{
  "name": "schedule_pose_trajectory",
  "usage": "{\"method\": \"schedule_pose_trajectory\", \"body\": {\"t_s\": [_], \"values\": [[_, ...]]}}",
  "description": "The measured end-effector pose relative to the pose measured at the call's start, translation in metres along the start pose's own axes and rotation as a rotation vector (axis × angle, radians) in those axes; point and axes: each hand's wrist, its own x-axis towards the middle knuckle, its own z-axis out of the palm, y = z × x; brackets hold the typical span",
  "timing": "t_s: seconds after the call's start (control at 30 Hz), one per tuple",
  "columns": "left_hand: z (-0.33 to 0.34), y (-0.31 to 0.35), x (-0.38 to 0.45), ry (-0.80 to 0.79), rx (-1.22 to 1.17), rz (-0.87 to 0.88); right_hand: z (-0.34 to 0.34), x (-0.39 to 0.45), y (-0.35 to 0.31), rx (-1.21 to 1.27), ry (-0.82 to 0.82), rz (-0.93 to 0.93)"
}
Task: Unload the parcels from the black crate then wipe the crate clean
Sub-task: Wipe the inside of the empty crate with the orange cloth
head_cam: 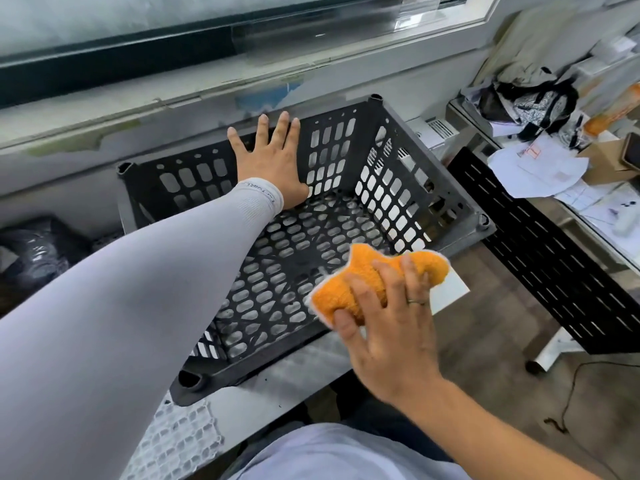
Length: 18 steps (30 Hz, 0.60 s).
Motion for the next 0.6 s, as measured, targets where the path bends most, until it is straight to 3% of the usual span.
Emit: {"method": "schedule_pose_trajectory", "body": {"t_s": [0.23,0.4,0.6], "values": [[-0.002,-0.003,0.000,-0.009,0.012,0.017,0.015,-0.024,-0.048,-0.085,-0.029,-0.228],[-0.004,-0.020,0.003,0.072,-0.009,0.036,0.007,-0.015,-0.021,-0.104,-0.010,-0.320],[0.001,-0.068,-0.015,0.088,0.021,-0.102,-0.002,0.005,0.036,-0.128,-0.039,-0.251]]}}
